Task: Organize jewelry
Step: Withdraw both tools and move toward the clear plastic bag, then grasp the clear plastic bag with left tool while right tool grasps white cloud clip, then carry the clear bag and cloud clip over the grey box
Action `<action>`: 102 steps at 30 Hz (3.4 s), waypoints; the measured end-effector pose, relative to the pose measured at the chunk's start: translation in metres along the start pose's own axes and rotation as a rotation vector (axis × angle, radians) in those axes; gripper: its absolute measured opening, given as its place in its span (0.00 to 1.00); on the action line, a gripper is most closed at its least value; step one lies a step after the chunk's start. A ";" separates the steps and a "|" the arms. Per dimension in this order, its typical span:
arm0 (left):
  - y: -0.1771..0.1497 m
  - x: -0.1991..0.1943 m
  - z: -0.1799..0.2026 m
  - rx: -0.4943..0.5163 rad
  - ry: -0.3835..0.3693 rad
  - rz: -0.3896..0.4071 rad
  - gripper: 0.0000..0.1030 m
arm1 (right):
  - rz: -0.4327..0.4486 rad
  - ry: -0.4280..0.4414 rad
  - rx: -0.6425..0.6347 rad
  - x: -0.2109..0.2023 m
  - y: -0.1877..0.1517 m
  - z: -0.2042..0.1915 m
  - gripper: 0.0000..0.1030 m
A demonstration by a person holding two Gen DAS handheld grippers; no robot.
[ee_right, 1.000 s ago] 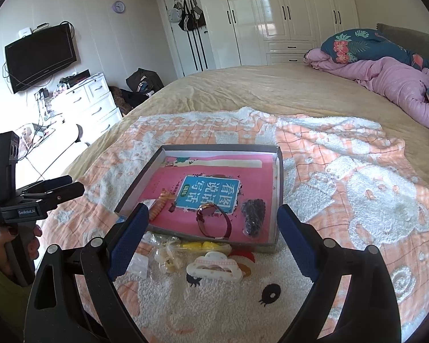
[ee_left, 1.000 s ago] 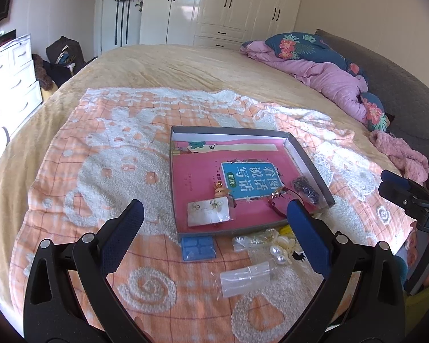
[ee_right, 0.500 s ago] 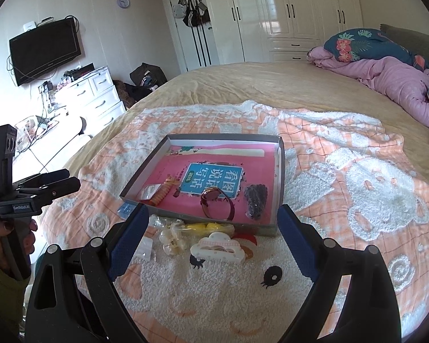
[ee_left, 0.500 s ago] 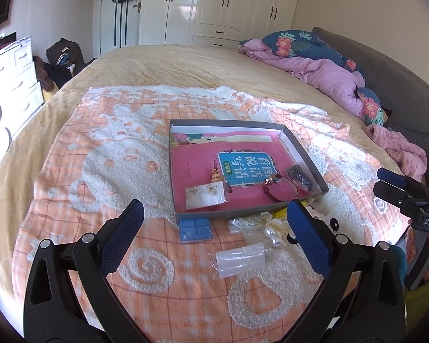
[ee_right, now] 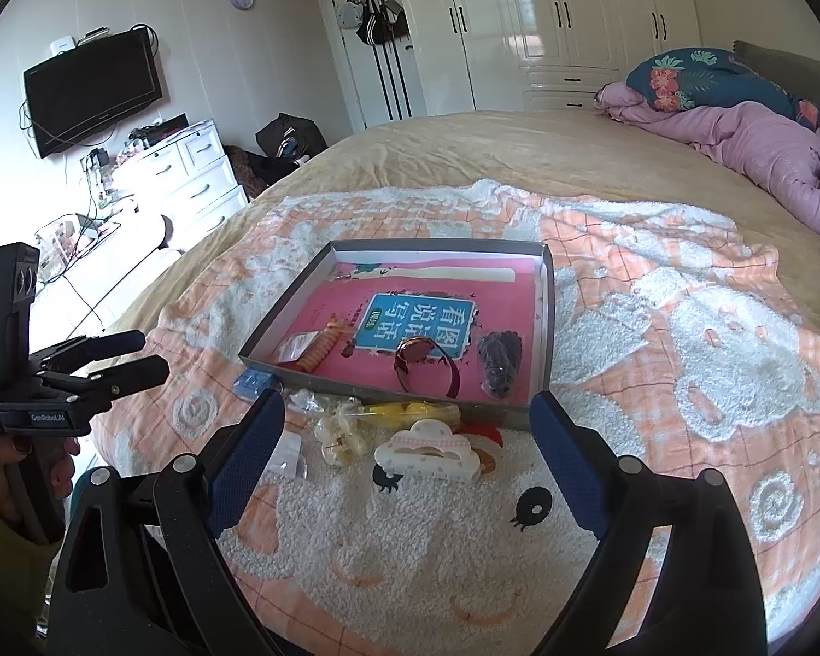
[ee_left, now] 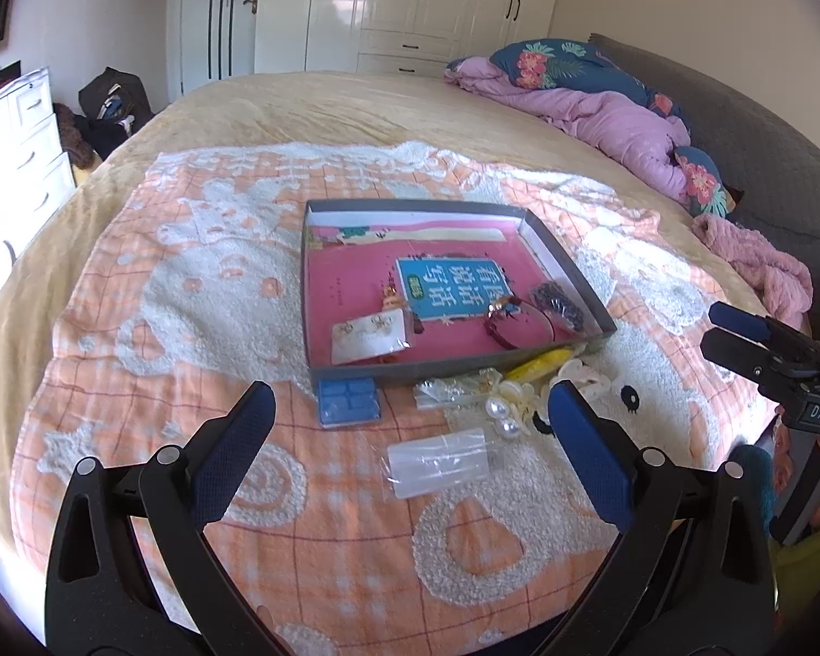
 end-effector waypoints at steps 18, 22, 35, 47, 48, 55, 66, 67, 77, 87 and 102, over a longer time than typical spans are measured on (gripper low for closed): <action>-0.031 0.045 0.008 0.000 -0.009 -0.137 0.91 | -0.065 0.005 0.007 0.024 -0.020 0.006 0.88; -0.040 0.060 0.008 -0.003 -0.011 -0.178 0.91 | -0.082 0.002 0.013 0.031 -0.025 0.009 0.88; -0.057 0.100 0.008 -0.011 0.003 -0.241 0.91 | -0.154 -0.007 0.016 0.057 -0.044 0.015 0.88; -0.056 0.122 -0.003 -0.026 0.059 -0.240 0.91 | -0.231 -0.009 0.007 0.097 -0.059 0.005 0.88; -0.056 0.121 -0.003 -0.023 0.061 -0.237 0.91 | -0.235 -0.010 -0.002 0.101 -0.060 0.002 0.88; -0.057 0.118 -0.005 -0.036 0.051 -0.225 0.91 | -0.251 -0.043 -0.017 0.125 -0.064 -0.003 0.88; -0.059 0.113 -0.004 -0.024 0.053 -0.210 0.79 | -0.200 -0.041 -0.024 0.134 -0.061 -0.007 0.75; -0.058 0.113 -0.004 -0.022 0.049 -0.212 0.79 | -0.198 -0.038 -0.024 0.132 -0.062 -0.006 0.75; -0.051 0.084 0.000 -0.028 0.012 -0.159 0.78 | -0.179 -0.016 -0.007 0.095 -0.066 0.002 0.75; -0.031 0.040 -0.011 -0.053 0.020 -0.065 0.78 | -0.102 0.017 -0.027 0.050 -0.045 -0.008 0.75; -0.001 0.001 -0.040 -0.089 0.072 0.046 0.78 | -0.032 0.093 -0.111 0.032 -0.006 -0.049 0.75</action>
Point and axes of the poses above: each gripper's, at about its wrist camera, not at the fingertips, and x roughly the way its jaws point, z to its right, y to its top, the point moved 3 cm from there along x, roughly the way its jaws point, and after that the axes turned 10 degrees about -y, right-handed, at the moved point
